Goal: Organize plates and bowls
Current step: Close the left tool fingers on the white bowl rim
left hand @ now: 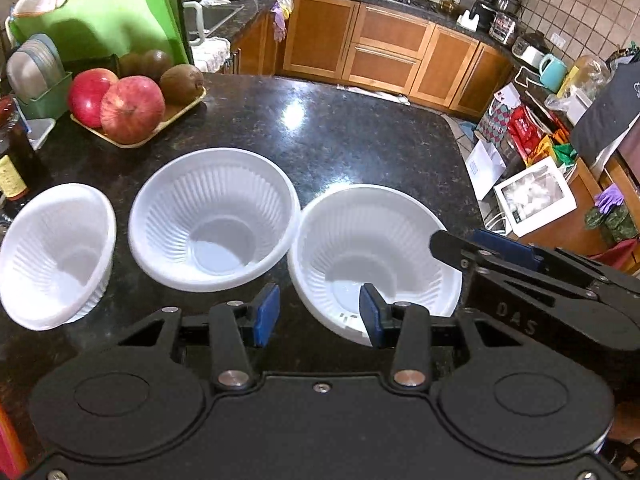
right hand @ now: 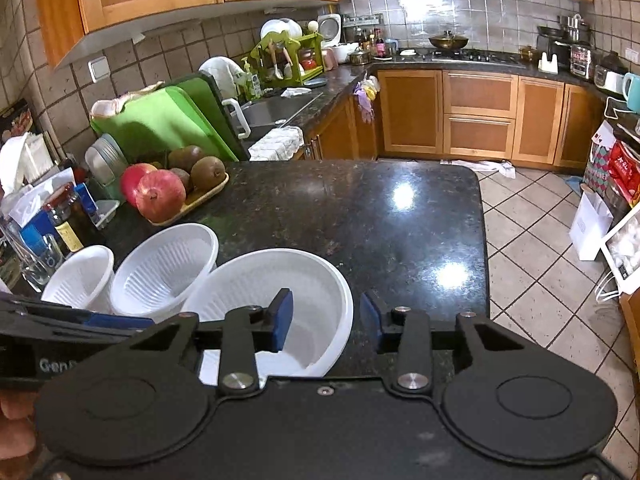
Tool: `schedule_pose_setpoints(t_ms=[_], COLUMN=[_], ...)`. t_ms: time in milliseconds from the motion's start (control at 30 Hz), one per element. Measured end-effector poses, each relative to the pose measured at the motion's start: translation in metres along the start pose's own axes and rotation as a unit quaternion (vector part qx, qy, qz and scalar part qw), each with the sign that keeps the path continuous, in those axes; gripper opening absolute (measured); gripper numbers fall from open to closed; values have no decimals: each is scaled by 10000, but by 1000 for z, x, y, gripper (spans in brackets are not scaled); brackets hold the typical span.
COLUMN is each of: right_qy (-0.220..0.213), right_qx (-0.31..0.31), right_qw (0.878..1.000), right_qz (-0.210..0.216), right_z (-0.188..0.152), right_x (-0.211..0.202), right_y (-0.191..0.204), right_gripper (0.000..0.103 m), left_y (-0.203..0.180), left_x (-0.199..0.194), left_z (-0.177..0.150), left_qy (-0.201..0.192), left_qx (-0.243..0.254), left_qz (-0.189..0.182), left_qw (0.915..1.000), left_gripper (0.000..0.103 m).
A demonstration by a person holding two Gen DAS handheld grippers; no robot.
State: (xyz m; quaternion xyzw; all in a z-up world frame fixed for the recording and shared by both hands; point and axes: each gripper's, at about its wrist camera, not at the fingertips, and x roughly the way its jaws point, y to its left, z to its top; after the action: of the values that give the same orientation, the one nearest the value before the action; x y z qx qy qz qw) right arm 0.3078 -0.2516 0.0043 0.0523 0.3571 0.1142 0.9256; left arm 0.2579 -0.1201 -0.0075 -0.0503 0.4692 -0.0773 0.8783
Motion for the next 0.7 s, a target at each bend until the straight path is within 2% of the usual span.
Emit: schedule_pose_setpoints(t_ms=[167,267,467,700], right_qy=[62,68,93,164], right_qx=[-38,-124,-147,-80], right_qw=[10000,9998,9995,9995], right_qz=[-54,-127,-254,-248], right_z=[-2,-3,-4,-9], right_x=[8,11,11,5], right_y=[0,2,3,3], right_gripper=[28,24,17,17], left_y=[-5,-5,-7,-6], left_x=[10,12,13,9], left_z=[1,1,2,-1], left_qy=[95,127,19,12], left_qx=[35,30,85,231], left_qz=[119,110,279,195], left_qw=[9999,9999,9996,9995], left_gripper=[49,41,36,33])
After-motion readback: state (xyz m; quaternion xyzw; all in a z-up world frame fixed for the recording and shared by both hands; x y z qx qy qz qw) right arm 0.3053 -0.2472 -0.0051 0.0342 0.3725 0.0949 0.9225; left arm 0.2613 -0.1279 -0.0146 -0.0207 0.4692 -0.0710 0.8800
